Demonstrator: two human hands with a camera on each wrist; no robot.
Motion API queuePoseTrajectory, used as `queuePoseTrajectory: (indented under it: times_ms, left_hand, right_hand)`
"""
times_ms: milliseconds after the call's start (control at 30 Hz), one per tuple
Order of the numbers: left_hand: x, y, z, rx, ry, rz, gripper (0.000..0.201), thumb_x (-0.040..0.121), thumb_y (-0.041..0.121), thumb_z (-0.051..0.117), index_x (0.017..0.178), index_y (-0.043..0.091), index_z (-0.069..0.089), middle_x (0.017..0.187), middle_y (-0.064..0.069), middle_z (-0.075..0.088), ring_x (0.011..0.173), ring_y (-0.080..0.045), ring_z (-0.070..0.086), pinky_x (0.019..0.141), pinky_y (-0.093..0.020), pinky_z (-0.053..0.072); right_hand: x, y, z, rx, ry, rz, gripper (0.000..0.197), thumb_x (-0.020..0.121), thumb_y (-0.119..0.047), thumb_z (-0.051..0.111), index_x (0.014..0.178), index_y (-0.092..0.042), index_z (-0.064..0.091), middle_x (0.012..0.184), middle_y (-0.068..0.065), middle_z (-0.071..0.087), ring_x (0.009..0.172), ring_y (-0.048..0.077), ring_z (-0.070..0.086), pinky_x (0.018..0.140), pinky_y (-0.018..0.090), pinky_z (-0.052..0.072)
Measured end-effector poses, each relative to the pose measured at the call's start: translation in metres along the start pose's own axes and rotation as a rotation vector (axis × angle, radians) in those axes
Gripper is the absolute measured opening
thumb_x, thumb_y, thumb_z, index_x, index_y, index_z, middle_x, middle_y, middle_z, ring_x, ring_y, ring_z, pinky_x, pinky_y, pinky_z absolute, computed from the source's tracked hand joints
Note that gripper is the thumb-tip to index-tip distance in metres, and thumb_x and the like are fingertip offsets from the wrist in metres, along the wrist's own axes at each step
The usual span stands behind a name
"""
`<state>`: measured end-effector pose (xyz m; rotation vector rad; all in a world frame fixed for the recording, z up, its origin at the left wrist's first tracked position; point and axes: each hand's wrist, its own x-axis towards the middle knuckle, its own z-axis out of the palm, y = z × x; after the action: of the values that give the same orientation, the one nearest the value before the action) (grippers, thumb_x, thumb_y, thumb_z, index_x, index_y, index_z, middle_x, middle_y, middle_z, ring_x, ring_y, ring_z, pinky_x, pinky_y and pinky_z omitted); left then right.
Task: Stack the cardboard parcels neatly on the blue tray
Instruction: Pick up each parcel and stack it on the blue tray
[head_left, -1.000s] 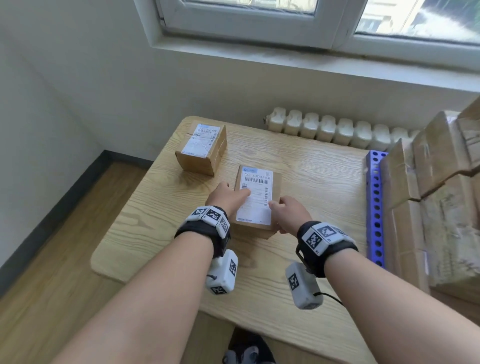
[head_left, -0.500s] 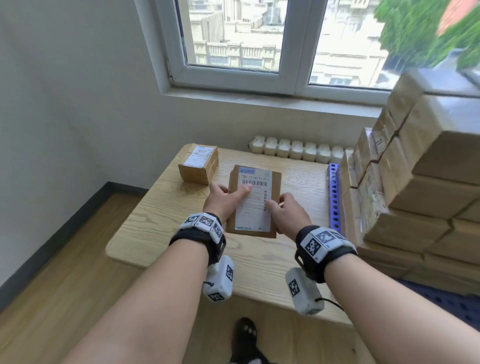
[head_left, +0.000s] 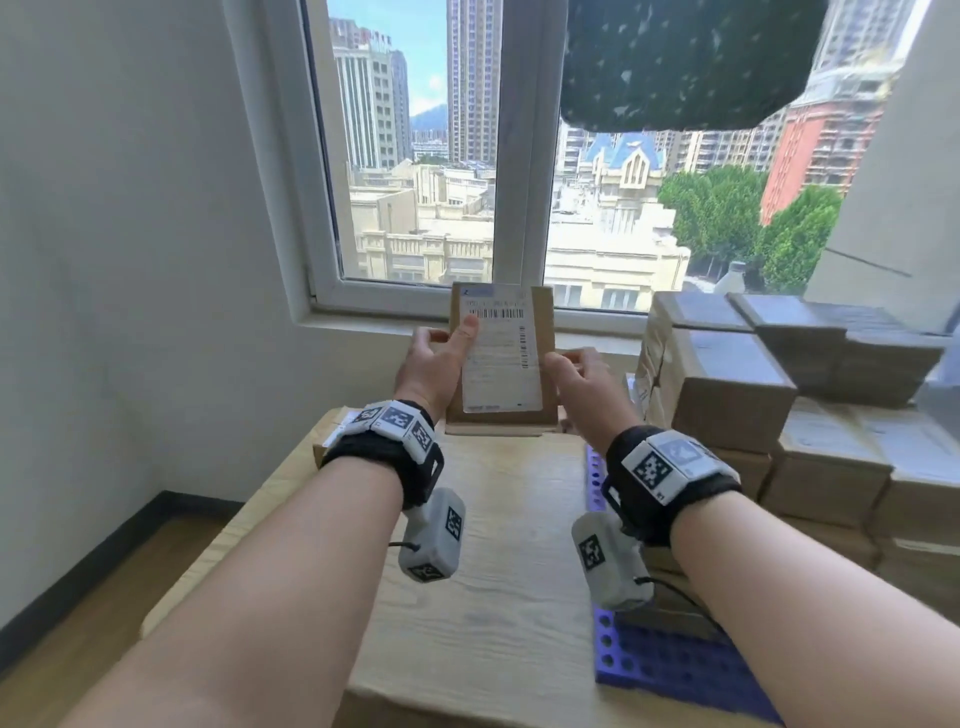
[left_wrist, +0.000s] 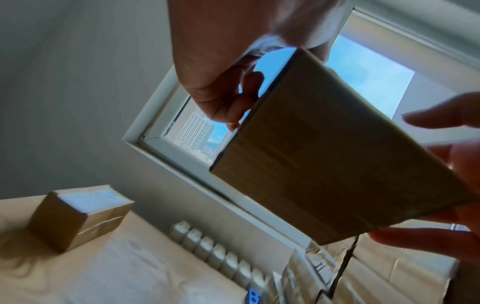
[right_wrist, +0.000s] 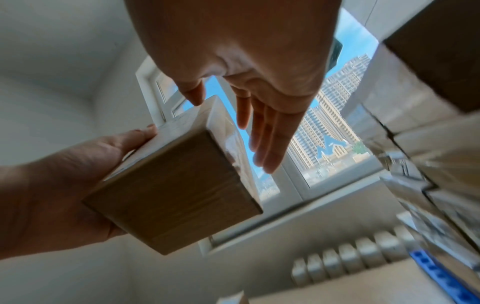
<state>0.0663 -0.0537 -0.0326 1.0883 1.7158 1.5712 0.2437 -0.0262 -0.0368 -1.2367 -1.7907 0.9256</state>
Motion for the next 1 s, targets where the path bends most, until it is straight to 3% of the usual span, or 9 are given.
queuePoseTrajectory:
  times_ms: [100, 200, 300, 467, 633, 733, 833, 933, 1000]
  left_hand:
    - [0.001, 0.034, 0.027, -0.064, -0.023, 0.022, 0.09, 0.062, 0.083, 0.055, 0.12, 0.014, 0.05, 0.106, -0.007, 0.069, 0.096, -0.028, 0.068, 0.089, -0.049, 0.056]
    - [0.001, 0.064, 0.063, -0.107, -0.064, 0.059, 0.095, 0.062, 0.083, 0.056, 0.123, 0.011, 0.05, 0.108, -0.008, 0.069, 0.096, -0.028, 0.068, 0.088, -0.048, 0.056]
    - [0.003, 0.084, 0.104, -0.162, -0.126, 0.073, 0.097, 0.056, 0.085, 0.061, 0.117, 0.01, 0.054, 0.103, -0.009, 0.072, 0.091, -0.028, 0.071, 0.085, -0.049, 0.058]
    - [0.019, 0.101, 0.184, -0.19, -0.213, 0.105, 0.117, 0.045, 0.092, 0.064, 0.118, 0.001, 0.06, 0.105, -0.017, 0.072, 0.089, -0.033, 0.073, 0.081, -0.049, 0.06]
    - [0.015, 0.122, 0.262, -0.125, -0.322, 0.094, 0.114, 0.044, 0.096, 0.058, 0.116, 0.007, 0.062, 0.101, -0.014, 0.073, 0.087, -0.033, 0.073, 0.082, -0.054, 0.058]
    - [-0.016, 0.144, 0.295, -0.02, -0.352, 0.1, 0.096, 0.061, 0.087, 0.048, 0.114, 0.008, 0.062, 0.102, -0.012, 0.072, 0.087, -0.03, 0.073, 0.076, -0.048, 0.061]
    - [-0.031, 0.148, 0.323, 0.116, -0.358, 0.146, 0.071, 0.084, 0.072, 0.041, 0.108, 0.008, 0.063, 0.101, -0.01, 0.071, 0.09, -0.031, 0.07, 0.08, -0.044, 0.059]
    - [-0.032, 0.135, 0.34, 0.296, -0.314, 0.209, 0.064, 0.086, 0.069, 0.038, 0.103, 0.013, 0.062, 0.102, -0.005, 0.068, 0.094, -0.028, 0.065, 0.082, -0.041, 0.052]
    - [-0.032, 0.126, 0.345, 0.414, -0.287, 0.255, 0.056, 0.091, 0.062, 0.042, 0.114, 0.015, 0.063, 0.108, -0.002, 0.068, 0.097, -0.021, 0.062, 0.086, -0.038, 0.05]
  right_hand:
    - [0.006, -0.009, -0.037, 0.037, 0.022, -0.049, 0.047, 0.1, -0.048, 0.041, 0.13, -0.013, 0.048, 0.112, 0.007, 0.064, 0.093, 0.019, 0.064, 0.073, 0.034, 0.055]
    - [0.013, -0.011, -0.076, 0.064, 0.055, -0.07, 0.059, 0.096, -0.054, 0.041, 0.137, -0.012, 0.044, 0.118, 0.009, 0.064, 0.1, 0.023, 0.065, 0.086, 0.044, 0.057]
    - [0.02, -0.005, -0.119, 0.077, 0.077, -0.079, 0.057, 0.099, -0.052, 0.042, 0.142, -0.014, 0.041, 0.123, 0.008, 0.061, 0.103, 0.022, 0.063, 0.088, 0.042, 0.056]
    - [0.034, 0.015, -0.193, 0.131, 0.133, -0.073, 0.095, 0.065, -0.079, 0.041, 0.14, -0.021, 0.042, 0.125, 0.007, 0.062, 0.108, 0.024, 0.064, 0.096, 0.049, 0.051]
    - [0.045, 0.042, -0.263, 0.201, 0.197, -0.043, 0.098, 0.062, -0.076, 0.048, 0.141, -0.02, 0.04, 0.118, 0.009, 0.065, 0.102, 0.025, 0.067, 0.091, 0.05, 0.055]
    - [0.047, 0.057, -0.299, 0.247, 0.216, -0.005, 0.088, 0.07, -0.065, 0.053, 0.142, -0.016, 0.038, 0.115, 0.01, 0.065, 0.099, 0.026, 0.068, 0.091, 0.049, 0.056]
    - [0.051, 0.078, -0.327, 0.239, 0.21, 0.059, 0.082, 0.074, -0.06, 0.054, 0.139, -0.014, 0.041, 0.113, 0.009, 0.066, 0.097, 0.026, 0.067, 0.09, 0.048, 0.056]
    - [0.055, 0.103, -0.338, 0.218, 0.215, 0.155, 0.091, 0.063, -0.067, 0.053, 0.138, -0.017, 0.044, 0.116, 0.006, 0.064, 0.104, 0.027, 0.064, 0.096, 0.052, 0.05]
    - [0.053, 0.114, -0.339, 0.196, 0.198, 0.21, 0.08, 0.069, -0.064, 0.052, 0.133, -0.017, 0.047, 0.116, 0.007, 0.063, 0.104, 0.027, 0.063, 0.096, 0.049, 0.05]
